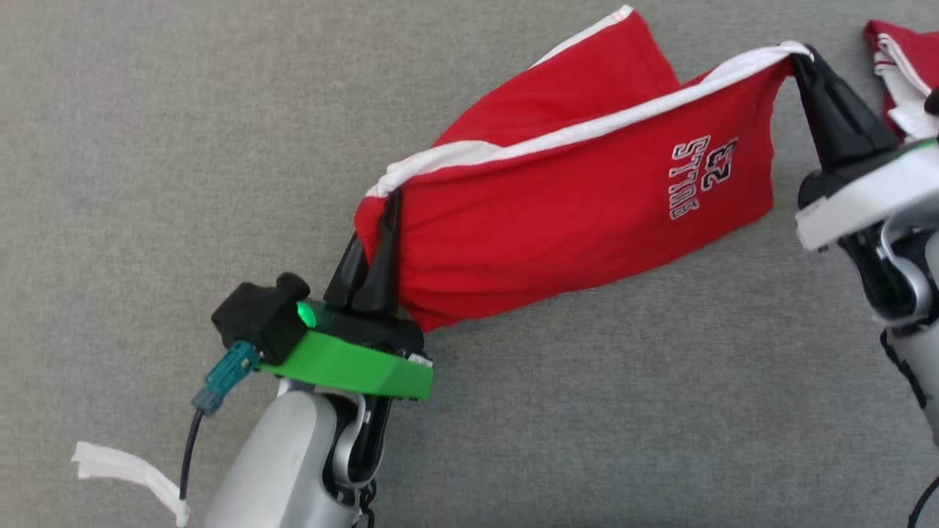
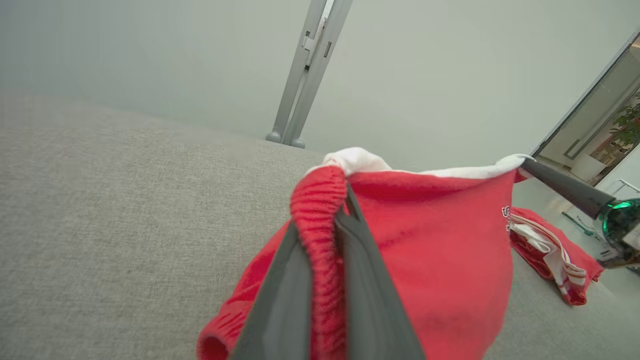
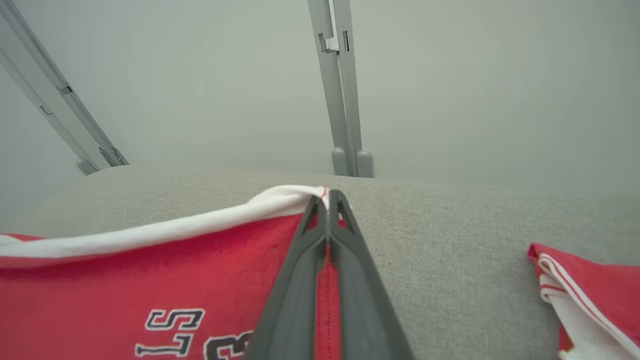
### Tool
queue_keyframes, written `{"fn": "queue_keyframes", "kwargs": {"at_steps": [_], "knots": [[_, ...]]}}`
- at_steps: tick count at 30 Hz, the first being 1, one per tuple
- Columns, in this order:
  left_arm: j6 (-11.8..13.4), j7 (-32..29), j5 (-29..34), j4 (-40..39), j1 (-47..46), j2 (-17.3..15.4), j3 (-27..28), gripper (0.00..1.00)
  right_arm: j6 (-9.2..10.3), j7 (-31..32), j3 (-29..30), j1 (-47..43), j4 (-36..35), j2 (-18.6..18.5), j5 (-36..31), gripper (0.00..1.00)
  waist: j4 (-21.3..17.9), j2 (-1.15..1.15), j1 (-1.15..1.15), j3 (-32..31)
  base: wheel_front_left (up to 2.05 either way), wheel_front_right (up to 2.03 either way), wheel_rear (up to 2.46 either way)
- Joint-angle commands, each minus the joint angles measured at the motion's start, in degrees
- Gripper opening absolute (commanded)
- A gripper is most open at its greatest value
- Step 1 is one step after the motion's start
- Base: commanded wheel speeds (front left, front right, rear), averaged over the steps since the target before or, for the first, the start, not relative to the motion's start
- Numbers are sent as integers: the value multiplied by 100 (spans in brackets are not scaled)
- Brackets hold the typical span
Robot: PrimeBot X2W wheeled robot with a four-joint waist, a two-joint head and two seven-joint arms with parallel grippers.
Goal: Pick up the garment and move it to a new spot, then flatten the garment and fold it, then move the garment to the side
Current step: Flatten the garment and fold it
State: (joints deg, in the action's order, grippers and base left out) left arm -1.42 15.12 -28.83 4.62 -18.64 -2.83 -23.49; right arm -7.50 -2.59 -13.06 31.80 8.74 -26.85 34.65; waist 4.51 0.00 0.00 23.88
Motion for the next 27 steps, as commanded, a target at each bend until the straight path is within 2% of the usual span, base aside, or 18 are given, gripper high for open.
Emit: {"fn": "queue_keyframes", "kwargs": {"at_steps": [1, 6, 13, 14, 15, 16, 17, 22, 27], "knots": [[25, 0, -126, 99, -222, -18, -51, 0, 2, 15, -131, 330, 243, -99, 63, 0, 645, 0, 0, 623, 0, 0, 0], [82, 0, -423, 358, -588, -17, -251, 0, 1, 21, -749, 1342, 1178, -302, 271, 0, 878, 0, 0, 744, 0, 0, 0], [135, 0, -722, 690, -778, -17, -545, 0, 1, -164, -1497, 2186, 2168, -372, 532, 0, 983, 0, 0, 755, 0, 0, 0], [144, 0, -765, 774, -821, -17, -617, 26, 1, -203, -1562, 2268, 2321, -373, 565, 0, 983, 0, 0, 753, 0, 0, 0], [171, 0, -790, 806, -857, -18, -668, 61, 2, -259, -1622, 2322, 2420, -359, 579, 14, 977, 0, 0, 750, 0, 0, 0], [206, 0, -822, 826, -897, -18, -712, 100, 2, -348, -1677, 2386, 2523, -323, 578, 96, 963, 0, 0, 743, 0, 0, 0], [228, 0, -840, 847, -922, -18, -734, 100, 1, -419, -1724, 2414, 2602, -303, 554, 100, 949, 0, 0, 735, 0, 0, 0], [417, 0, -550, 885, -974, -19, -679, 100, 1, -1028, -1819, 2353, 2839, -193, 487, 100, 801, 0, 0, 587, 0, 0, 0], [672, 0, 89, 749, -832, -20, -351, 100, 1, -1255, -1556, 2012, 2581, -85, 331, 100, 564, 0, 0, 376, 0, 0, 0]]}}
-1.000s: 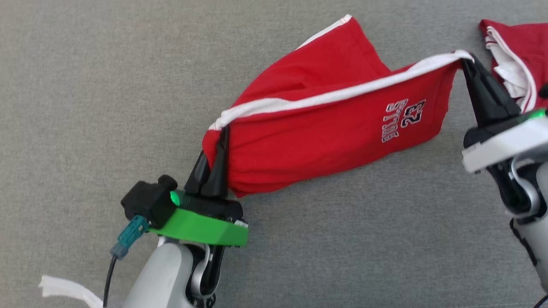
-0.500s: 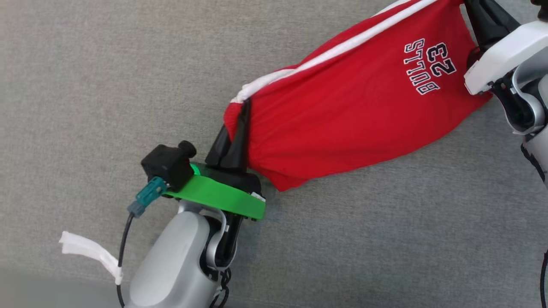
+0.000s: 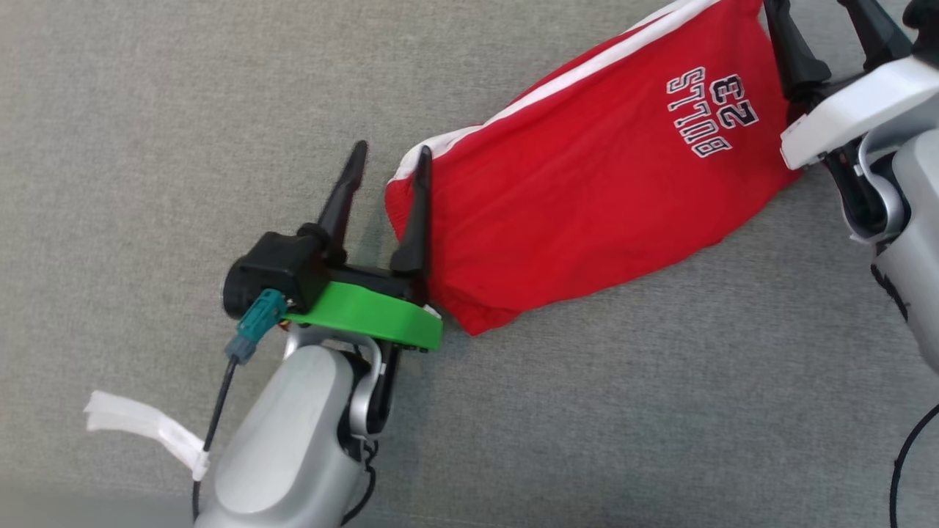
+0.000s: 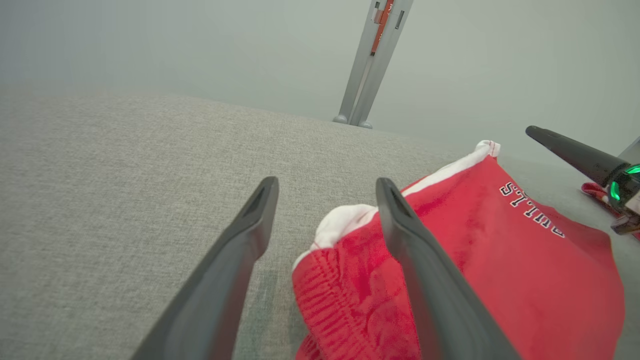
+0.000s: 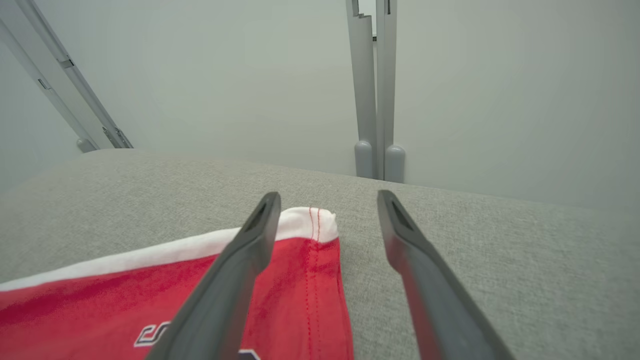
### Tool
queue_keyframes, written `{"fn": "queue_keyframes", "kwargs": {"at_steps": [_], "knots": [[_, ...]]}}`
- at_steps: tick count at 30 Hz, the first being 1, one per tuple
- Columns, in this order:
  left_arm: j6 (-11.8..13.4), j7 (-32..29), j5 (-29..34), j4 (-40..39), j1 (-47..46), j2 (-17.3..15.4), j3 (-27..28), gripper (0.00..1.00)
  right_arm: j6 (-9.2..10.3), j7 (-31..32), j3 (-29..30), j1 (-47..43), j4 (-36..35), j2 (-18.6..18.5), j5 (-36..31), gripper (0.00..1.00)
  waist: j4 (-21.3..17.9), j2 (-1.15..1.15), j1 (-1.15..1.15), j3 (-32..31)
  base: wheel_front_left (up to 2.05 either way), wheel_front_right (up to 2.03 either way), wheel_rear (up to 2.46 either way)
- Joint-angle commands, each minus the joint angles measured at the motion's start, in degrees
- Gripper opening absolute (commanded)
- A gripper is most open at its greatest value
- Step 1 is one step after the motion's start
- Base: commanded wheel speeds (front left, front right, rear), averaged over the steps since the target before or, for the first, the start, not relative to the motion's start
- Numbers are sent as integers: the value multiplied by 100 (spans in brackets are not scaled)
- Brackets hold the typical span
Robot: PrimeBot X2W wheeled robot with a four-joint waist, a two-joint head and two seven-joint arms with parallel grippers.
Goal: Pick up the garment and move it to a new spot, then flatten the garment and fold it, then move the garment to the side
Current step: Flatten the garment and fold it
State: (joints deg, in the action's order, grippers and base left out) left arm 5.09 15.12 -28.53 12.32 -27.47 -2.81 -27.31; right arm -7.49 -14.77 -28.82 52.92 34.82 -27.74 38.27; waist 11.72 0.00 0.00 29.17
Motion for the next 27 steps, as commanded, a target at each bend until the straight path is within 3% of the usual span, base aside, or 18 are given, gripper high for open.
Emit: {"fn": "queue_keyframes", "kwargs": {"at_steps": [1, 10, 18, 27], "knots": [[76, 0, 223, -53, 84, -23, 143, 100, 0, -43, 159, -178, -218, 49, -123, 100, -232, 0, 0, -204, 0, 0, 0], [113, 0, 955, -199, 282, -201, 962, 100, 0, -39, 1368, -1658, -1809, 514, -817, 100, -845, 0, 0, -580, 0, 0, 0], [76, 0, 1146, -161, 567, -471, 1352, 100, 0, -40, 1727, -2898, -2662, 629, -1229, 100, -1370, 0, 0, -937, 0, 0, 0], [93, 0, 1237, -206, 1077, -614, 1434, 100, 0, 60, 2032, -3935, -3213, 628, -1376, 100, -1654, 0, 0, -1258, 0, 0, 0]]}}
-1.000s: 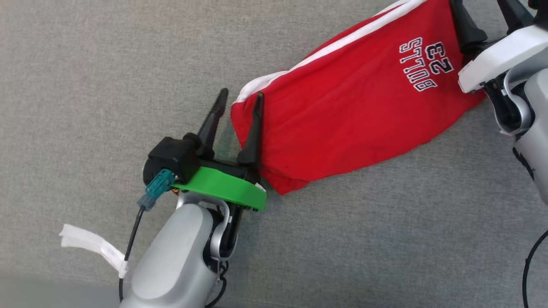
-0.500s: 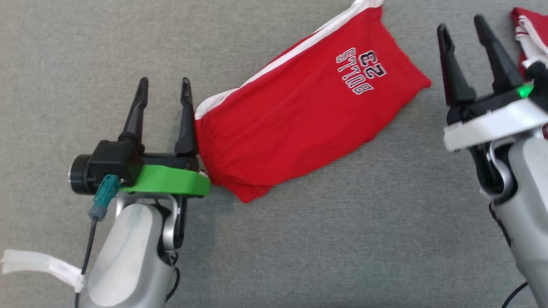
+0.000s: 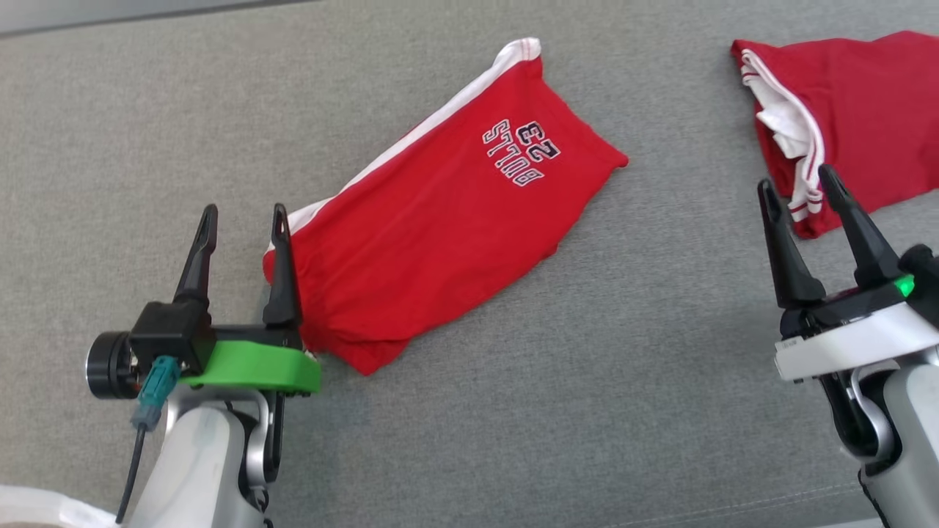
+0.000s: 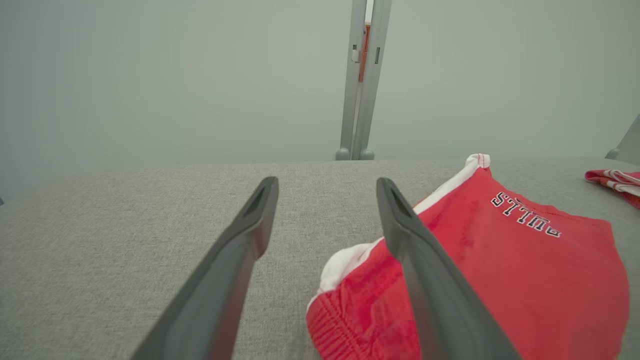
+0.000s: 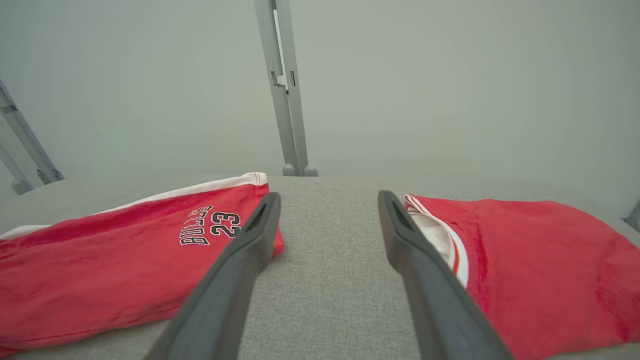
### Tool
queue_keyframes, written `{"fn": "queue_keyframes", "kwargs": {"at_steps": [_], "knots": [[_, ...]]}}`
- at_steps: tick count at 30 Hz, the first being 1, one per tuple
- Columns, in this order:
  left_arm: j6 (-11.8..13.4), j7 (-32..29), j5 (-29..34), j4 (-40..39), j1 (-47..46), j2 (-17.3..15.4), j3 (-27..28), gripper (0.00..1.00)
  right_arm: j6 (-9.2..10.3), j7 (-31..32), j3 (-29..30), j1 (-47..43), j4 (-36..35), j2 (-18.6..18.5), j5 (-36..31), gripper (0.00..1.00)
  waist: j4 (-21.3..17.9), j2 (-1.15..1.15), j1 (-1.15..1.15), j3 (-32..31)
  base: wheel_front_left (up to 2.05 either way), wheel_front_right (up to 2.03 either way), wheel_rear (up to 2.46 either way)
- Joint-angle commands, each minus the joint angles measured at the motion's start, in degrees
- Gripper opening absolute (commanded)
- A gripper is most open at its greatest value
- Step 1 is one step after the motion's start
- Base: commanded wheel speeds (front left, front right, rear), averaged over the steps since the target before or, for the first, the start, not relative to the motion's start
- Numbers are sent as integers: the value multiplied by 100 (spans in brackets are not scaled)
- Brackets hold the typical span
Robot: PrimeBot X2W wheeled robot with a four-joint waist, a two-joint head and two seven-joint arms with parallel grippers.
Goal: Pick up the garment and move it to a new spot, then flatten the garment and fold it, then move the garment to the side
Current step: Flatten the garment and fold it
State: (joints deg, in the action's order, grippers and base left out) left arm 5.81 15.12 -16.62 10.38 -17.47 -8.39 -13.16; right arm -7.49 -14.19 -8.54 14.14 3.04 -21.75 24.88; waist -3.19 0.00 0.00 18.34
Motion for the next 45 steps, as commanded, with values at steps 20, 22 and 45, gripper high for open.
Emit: {"fn": "queue_keyframes", "kwargs": {"at_steps": [20, 22, 45], "knots": [[217, -109, -34, -232, 537, -130, -13, 100, 0, 301, 373, -599, -491, 280, -102, 100, -182, 0, 0, -370, 0, 0, 0], [234, -115, -31, -258, 513, -140, -25, 100, 0, 312, 401, -611, -497, 276, -98, 100, -158, 0, 0, -349, 0, 0, 0], [44, 0, 172, -434, -618, 285, -500, 100, 0, 542, -911, 1588, 1601, -257, 534, 100, 1119, 0, 0, 960, 0, 0, 0]]}}
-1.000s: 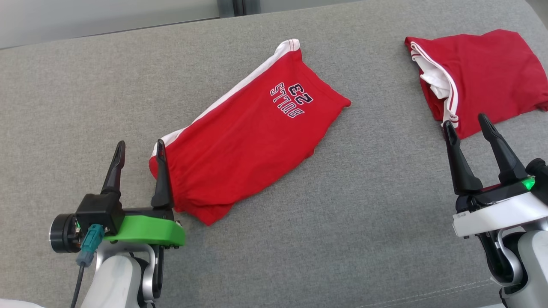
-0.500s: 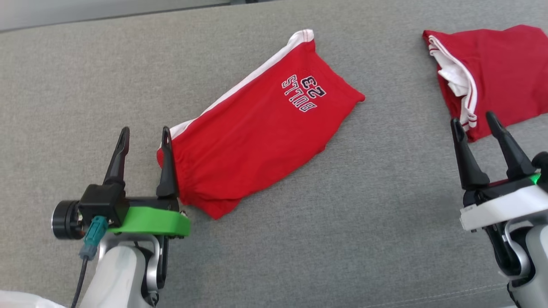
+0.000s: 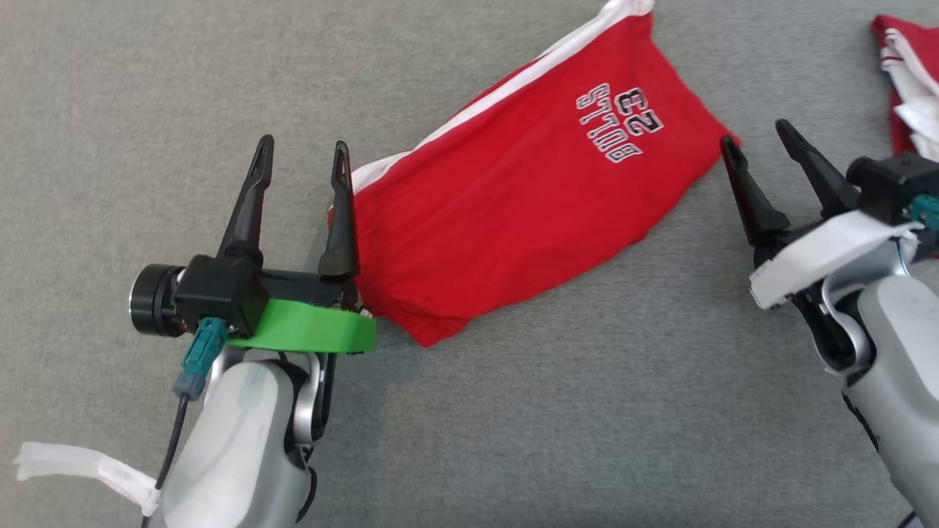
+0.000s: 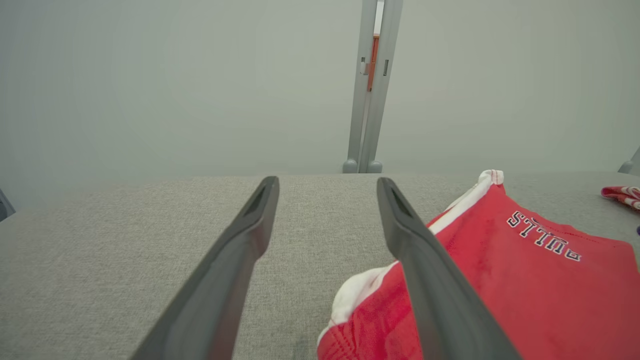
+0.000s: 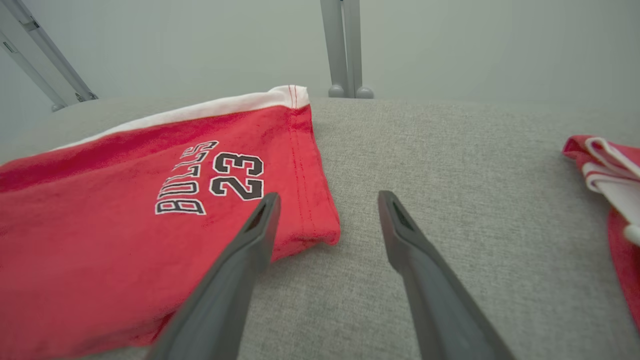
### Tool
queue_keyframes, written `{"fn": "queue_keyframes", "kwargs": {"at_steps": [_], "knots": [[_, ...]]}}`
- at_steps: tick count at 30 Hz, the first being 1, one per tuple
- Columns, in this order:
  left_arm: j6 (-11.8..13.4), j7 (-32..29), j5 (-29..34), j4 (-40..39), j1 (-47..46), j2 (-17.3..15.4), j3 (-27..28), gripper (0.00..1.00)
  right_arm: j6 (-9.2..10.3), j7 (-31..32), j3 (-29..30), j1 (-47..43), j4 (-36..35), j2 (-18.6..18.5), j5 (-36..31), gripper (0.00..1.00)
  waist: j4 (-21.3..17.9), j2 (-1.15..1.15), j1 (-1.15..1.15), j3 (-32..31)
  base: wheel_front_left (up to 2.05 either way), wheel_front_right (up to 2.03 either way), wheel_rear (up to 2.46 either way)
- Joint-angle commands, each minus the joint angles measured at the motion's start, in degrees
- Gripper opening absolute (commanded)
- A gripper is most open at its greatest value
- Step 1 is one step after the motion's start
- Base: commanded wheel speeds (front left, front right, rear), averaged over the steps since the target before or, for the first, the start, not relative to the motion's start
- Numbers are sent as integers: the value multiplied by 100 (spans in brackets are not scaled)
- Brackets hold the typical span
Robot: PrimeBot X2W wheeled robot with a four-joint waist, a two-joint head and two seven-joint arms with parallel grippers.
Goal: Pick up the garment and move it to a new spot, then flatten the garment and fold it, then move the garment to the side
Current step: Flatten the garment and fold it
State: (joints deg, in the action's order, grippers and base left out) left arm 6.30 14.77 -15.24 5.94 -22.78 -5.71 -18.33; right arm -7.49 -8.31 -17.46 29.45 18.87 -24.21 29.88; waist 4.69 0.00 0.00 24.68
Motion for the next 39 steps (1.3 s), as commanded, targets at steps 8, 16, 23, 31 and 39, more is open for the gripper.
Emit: {"fn": "queue_keyframes", "kwargs": {"at_steps": [8, 16, 23, 31, 39], "knots": [[-46, 40, 73, 61, -189, 151, -26, 100, -1, 271, -927, 945, 1410, 80, 527, 100, 469, 0, 0, 404, 0, 0, 0], [-81, 41, 172, 97, -11, 180, 75, 100, -1, 455, -1552, 1046, 1671, 170, 1095, 0, 293, 0, 0, 214, 0, 0, 0], [-127, 41, 227, 155, 159, 129, 162, 100, 0, -284, -1444, 604, 1509, 170, 1362, 0, 60, 0, 0, -57, 0, 0, 0], [-148, 42, 195, 226, 520, 26, 237, 100, 4, -654, -630, -828, 955, 235, 1310, 0, -258, 0, 0, -515, 0, 0, 0], [-96, 14, 92, 182, 876, -30, 231, 100, 3, -617, 361, -1898, 98, 531, 714, 0, -441, 0, 0, -817, 0, 0, 0]]}}
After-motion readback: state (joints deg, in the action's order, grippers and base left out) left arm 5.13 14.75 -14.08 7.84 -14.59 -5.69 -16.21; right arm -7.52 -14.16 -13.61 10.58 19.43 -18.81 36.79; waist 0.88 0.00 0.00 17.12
